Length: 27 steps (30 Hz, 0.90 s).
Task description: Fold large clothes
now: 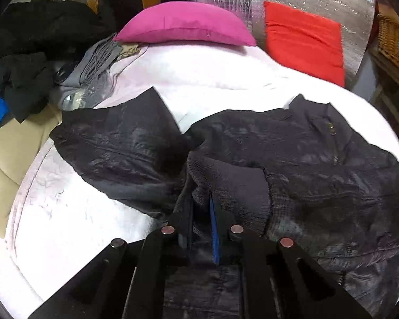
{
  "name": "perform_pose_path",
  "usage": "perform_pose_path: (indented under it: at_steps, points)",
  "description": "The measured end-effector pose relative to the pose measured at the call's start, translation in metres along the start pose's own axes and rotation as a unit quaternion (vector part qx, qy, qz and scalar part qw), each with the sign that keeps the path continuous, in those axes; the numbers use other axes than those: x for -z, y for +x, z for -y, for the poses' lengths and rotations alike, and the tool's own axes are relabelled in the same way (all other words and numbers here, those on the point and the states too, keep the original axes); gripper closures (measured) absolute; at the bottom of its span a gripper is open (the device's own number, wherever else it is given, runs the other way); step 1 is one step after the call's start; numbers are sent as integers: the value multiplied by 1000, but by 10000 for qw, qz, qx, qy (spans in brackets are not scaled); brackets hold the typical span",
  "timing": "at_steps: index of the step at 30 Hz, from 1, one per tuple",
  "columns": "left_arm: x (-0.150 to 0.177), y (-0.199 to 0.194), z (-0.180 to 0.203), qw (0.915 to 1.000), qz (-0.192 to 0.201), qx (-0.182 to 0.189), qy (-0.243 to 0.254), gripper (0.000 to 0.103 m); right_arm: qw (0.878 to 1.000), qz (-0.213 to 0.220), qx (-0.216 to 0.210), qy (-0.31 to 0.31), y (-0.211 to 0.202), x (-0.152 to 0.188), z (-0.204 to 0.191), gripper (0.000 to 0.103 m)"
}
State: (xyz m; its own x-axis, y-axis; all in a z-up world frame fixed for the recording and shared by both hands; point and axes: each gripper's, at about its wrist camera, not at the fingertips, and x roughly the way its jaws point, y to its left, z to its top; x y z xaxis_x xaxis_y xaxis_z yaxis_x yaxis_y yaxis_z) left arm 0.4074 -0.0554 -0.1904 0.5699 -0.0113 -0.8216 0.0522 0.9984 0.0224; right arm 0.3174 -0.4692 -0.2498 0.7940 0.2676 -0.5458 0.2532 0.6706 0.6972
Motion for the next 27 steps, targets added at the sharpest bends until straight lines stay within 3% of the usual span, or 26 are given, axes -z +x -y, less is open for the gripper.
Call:
perform_pose_path:
  at_steps: [2,4,6,8,9,12,13,15,19,21,23,24,27]
  points:
    - [5,16,3,9994,-296,114,156,91,9988,-416,21,-270,19,10,-14,64]
    - [14,30,7,9976,-583,240,282,81,9926,-1077,393,-394,50,23,-17,65]
    - [22,33,5,9964,-678,420,283,78,9837,-1534,845,-410,80,33,-12,66]
    - [25,22,-7,9956,-586,724,141,64,9838,-1338,983,-673,78,32,-22,66]
    - [26,12,-19,9947,-440,932,36,51,9839,-1185,1027,-863,72,31,-32,66]
    - [25,-19,-60,9963,273,776,-242,32,9883,-723,639,-1182,52,32,-53,60]
    - [24,-27,-79,9957,460,696,-411,26,9885,-698,530,-1235,50,35,-58,46]
    - [20,-36,-121,9926,630,521,-897,22,9882,-671,393,-1316,50,44,-66,37]
    - [13,-31,-199,9818,567,77,-1813,22,9827,-876,420,-1577,65,61,-75,37]
    - [16,-33,-217,9777,598,-73,-2011,22,9777,-958,554,-1787,74,69,-82,37]
    - [20,-36,-220,9766,656,-50,-2047,22,9727,-1072,761,-1914,81,77,-80,40]
    - [21,-40,-212,9774,704,11,-1991,22,9702,-1160,893,-1929,88,79,-80,46]
    - [20,-40,-162,9850,717,171,-1560,22,9740,-1201,913,-1691,88,75,-72,49]
